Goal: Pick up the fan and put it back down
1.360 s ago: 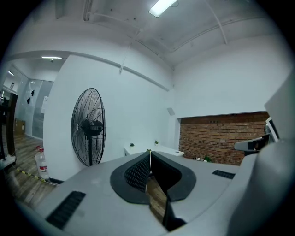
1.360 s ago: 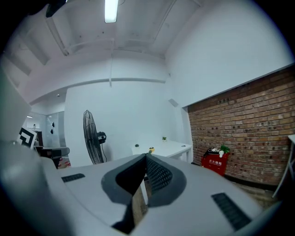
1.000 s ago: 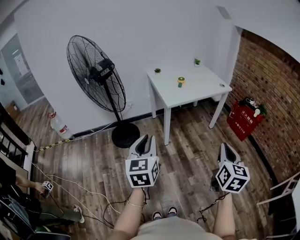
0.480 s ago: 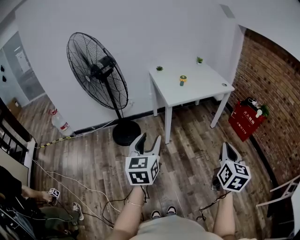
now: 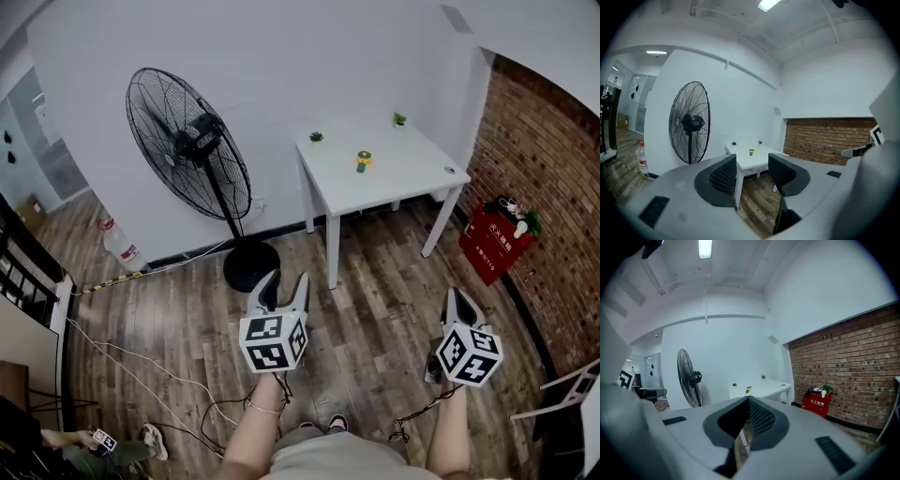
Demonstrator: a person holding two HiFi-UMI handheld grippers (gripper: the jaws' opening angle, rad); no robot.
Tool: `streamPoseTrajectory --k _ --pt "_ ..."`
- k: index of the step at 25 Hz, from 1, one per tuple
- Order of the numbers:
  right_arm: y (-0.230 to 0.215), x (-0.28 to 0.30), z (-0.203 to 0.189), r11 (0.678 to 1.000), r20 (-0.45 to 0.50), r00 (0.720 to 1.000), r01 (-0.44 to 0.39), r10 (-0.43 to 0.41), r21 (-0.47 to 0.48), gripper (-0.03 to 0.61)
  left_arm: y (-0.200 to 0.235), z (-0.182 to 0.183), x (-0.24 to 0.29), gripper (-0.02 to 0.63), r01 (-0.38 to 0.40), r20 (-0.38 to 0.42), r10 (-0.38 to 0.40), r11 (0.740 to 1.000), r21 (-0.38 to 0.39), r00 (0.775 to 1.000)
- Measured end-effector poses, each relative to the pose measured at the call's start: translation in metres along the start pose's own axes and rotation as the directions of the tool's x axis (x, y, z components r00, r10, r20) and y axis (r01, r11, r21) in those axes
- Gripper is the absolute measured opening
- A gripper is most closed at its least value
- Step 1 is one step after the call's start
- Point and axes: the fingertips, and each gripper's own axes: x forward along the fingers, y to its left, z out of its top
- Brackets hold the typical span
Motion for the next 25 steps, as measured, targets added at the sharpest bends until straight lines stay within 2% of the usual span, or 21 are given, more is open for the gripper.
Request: streamPoseTrajectory --k 8,14,25 --pt "-0.032 0.02 -0.002 0.999 -0.013 1.0 0.011 -0.011 0.031 0.0 -0.015 -0.001 0.024 0.207 -0.013 -0.015 0.013 0.999 0.03 1.0" --pt "-0.044 0.044 -0.004 0.999 -0.015 1.0 0.023 -0.022 0.04 0.0 -0.021 -0.009 0.053 0.207 0.014 -0.031 -0.013 1.0 0.027 0.999" --pt "-0.06 0.132 0.028 0.996 0.016 0.997 0.068 -0.069 0.051 0.0 -0.007 0.014 0.16 0.207 0.046 -0.007 -0.046 0.999 -0.008 0.999"
